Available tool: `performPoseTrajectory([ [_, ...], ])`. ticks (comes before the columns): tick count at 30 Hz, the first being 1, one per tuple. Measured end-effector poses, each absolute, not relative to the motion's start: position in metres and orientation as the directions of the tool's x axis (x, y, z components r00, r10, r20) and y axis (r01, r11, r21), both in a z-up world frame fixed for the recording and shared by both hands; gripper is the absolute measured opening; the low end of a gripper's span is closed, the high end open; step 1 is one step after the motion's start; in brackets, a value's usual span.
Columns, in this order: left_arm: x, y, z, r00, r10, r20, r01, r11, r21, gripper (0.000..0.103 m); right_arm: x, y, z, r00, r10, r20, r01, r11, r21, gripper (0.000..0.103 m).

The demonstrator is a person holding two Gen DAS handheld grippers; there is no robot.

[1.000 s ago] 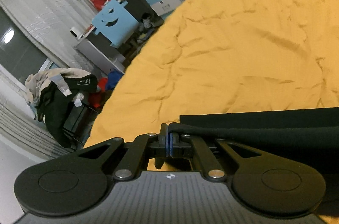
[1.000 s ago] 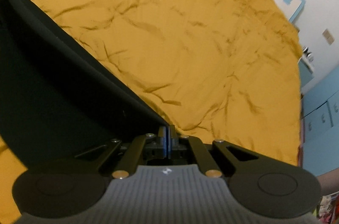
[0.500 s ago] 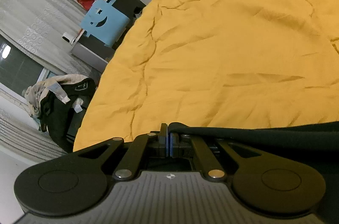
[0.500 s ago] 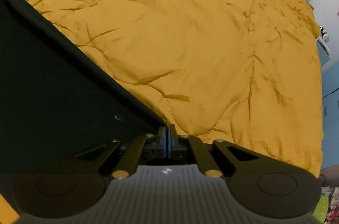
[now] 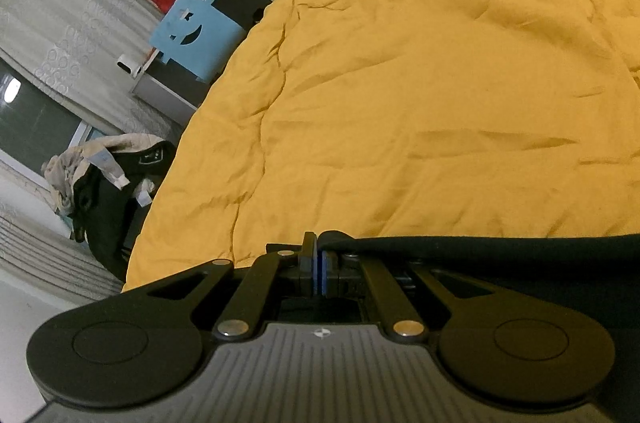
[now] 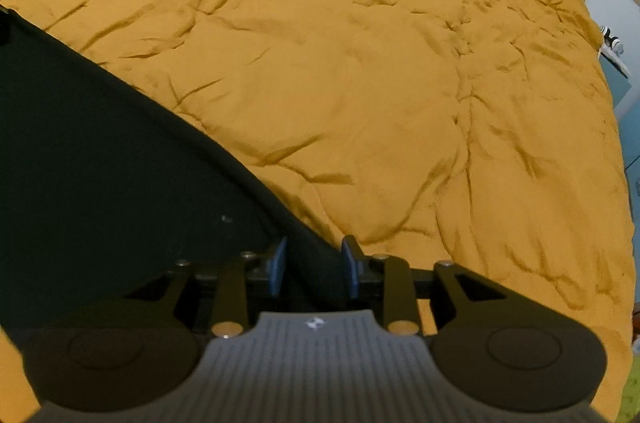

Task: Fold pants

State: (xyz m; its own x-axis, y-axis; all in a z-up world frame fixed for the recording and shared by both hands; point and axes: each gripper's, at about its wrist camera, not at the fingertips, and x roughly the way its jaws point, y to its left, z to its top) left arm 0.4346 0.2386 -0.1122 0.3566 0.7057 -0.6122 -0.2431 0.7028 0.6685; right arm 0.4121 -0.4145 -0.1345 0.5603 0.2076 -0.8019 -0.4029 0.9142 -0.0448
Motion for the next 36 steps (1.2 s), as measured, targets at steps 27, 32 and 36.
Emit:
performPoseTrajectory([
  [27,0.421,0.231,-0.090,0.377,0.709,-0.596,-0.253,0.697,0.670,0.001,0.385,-0.498,-0.137,0.639,0.481,-0.600,-0.173,0.850,0.498,0.000],
  [32,0.428,0.224,-0.095,0.386,0.715,-0.583,-0.196,0.681,0.706,0.001,0.395,-0.503,-0.131,0.581,0.440,-0.685,-0.077,0.868,0.491,0.000],
  [36,0.433,0.220,-0.113,0.383,0.725,-0.572,-0.159,0.662,0.733,0.001,0.411,-0.494,-0.150,0.559,0.392,-0.730,-0.008,0.883,0.468,0.000],
])
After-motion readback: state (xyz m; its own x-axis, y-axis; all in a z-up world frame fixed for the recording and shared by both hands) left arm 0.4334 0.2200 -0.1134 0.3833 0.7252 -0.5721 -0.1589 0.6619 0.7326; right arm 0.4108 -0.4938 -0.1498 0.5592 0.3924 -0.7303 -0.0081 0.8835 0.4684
